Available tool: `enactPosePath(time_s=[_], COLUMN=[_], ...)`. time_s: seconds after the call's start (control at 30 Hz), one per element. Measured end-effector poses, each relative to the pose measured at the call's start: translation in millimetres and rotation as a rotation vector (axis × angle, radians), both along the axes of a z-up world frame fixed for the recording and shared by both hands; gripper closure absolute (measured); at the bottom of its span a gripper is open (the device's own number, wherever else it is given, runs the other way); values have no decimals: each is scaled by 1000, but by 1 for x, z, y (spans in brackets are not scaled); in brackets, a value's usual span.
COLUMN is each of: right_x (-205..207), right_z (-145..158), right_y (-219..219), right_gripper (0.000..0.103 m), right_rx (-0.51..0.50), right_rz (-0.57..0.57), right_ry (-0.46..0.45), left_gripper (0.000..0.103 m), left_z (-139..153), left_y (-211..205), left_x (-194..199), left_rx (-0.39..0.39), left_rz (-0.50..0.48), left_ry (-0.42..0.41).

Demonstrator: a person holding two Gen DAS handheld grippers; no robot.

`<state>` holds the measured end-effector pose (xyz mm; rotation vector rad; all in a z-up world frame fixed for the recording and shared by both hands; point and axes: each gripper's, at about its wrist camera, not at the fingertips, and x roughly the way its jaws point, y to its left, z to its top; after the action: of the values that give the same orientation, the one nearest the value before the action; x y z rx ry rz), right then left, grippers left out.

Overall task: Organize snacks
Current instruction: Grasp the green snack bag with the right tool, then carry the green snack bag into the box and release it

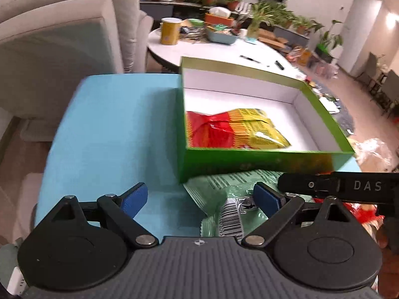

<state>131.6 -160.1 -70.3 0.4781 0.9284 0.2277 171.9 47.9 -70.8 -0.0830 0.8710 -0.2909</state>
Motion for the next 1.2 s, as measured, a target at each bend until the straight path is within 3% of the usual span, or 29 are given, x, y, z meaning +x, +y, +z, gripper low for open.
enactPosePath(time_s=[0.27,0.43,0.57,0.73,0.83,0.97,1.2], right_x=[-22,-17,-14,-9,-9,-9,-22], right_z=[5,1,0,-2,-3,-4,-2], right_y=[6,5,6,10,11,10,9], right_gripper=[21,13,11,11,11,11,11], right_rx=[-64,-44,-31,-17,-18,-10,18], right_rz=[61,80,90,105,120,120,119], right_ry=[-21,1,6,10,3,-1,-29], left_gripper=[11,10,11,26,26,33,34], left_z=[-4,-8,-10,-14,-16,-17,0], left_y=[4,4,-1,-4,-6,-9,-16], left_x=[-19,-19,-19,-17,-18,-20,-39], left_rx=[-20,-50,-53,-97,-101,-104,-33], left_rz=[-19,-38,-72,-126,-139,-153,-162], left_ry=[36,77,69,93,103,91,-7])
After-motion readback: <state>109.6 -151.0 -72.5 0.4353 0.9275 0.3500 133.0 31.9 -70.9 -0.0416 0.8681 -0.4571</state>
